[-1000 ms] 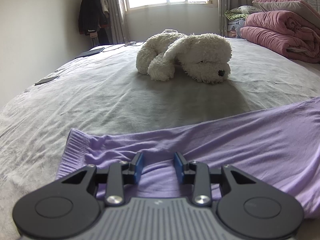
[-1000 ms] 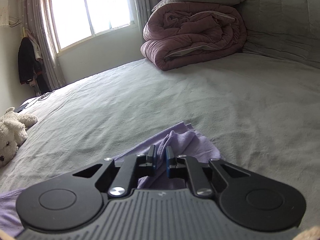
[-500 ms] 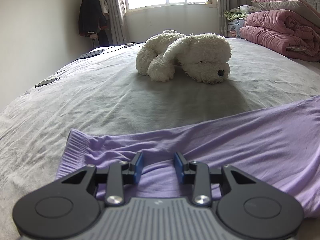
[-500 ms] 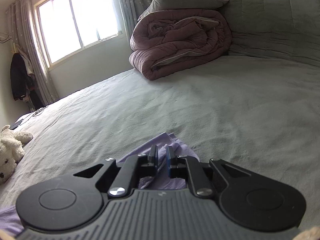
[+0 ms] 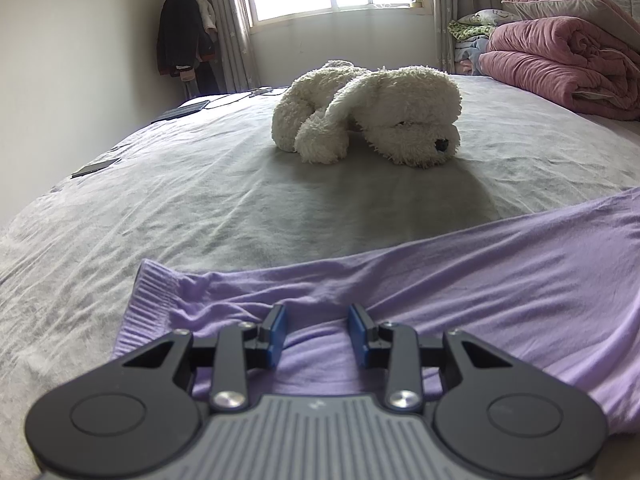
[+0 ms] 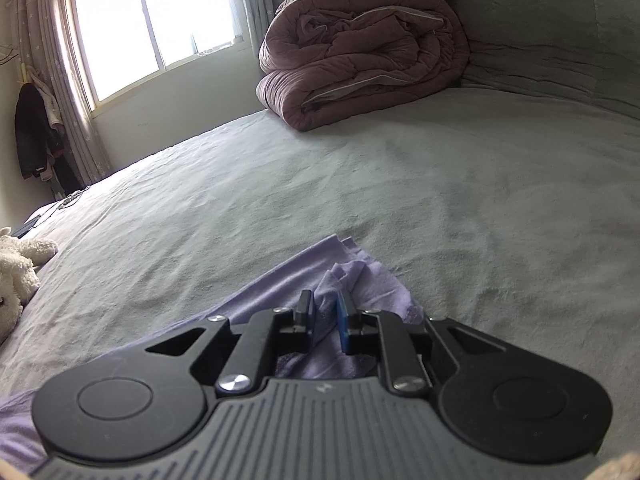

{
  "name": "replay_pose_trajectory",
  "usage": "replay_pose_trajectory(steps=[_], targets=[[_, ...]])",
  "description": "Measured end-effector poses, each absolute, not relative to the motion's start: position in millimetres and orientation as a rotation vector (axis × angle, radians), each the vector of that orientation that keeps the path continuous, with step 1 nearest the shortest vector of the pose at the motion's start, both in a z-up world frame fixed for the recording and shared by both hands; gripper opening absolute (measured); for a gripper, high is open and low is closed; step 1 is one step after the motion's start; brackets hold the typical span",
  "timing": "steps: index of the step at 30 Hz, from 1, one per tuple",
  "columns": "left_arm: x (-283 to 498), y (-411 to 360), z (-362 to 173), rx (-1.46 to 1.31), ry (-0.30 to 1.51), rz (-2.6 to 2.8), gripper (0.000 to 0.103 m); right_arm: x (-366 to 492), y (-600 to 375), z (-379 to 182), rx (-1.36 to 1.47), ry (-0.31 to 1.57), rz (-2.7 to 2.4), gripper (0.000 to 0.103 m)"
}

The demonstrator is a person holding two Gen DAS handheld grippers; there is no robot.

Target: Fold clothes

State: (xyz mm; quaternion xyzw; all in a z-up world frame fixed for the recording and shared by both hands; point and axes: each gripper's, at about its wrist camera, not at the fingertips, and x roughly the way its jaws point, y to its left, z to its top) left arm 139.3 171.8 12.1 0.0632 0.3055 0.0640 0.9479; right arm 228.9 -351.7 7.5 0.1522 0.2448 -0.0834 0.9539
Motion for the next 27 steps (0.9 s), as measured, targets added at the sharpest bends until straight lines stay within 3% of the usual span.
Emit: replay_pose_trajectory(steps=[7,9,16,27], targets=[[139,171,12,0.134,0.620,0.132,0.035,230,-353,7,0.307,0.500,-0.173,0.018],[139,171,12,0.136,0.619,0.132,0.035,229,-352,8,0.301,0.493,-0.177,0.004],[138,171,12,0.136,0.619,0.133,0.035,221,-354,21,0.279,0.450,-0.220,0.003],[138,171,12,0.140,0.617,0.133,0.035,227,-354,21,0.156,0.613,-0.292,0.003]])
